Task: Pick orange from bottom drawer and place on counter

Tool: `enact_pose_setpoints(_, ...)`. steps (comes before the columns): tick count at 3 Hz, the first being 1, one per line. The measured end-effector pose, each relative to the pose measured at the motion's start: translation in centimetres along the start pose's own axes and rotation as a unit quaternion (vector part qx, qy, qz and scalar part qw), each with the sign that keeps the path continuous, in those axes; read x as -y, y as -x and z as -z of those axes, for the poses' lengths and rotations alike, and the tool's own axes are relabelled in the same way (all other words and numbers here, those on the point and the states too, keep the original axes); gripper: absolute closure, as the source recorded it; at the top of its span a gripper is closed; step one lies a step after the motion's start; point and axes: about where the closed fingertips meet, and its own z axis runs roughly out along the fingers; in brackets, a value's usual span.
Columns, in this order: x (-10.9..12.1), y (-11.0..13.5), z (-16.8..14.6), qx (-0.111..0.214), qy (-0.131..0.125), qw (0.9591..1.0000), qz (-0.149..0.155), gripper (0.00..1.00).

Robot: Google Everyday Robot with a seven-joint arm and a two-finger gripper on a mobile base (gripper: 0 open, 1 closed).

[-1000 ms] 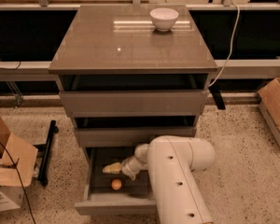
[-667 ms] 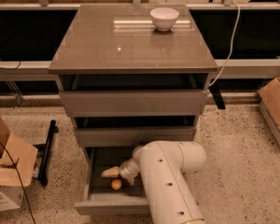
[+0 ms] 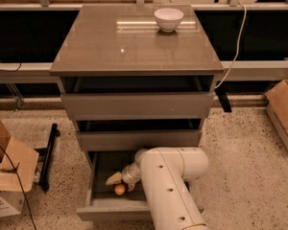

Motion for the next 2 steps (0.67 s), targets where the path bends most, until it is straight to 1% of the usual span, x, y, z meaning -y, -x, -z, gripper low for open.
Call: enact_pose_setpoints(2,0.0,-0.2,-2.9,-0.04,0.002,0.9992,-0.006,0.71)
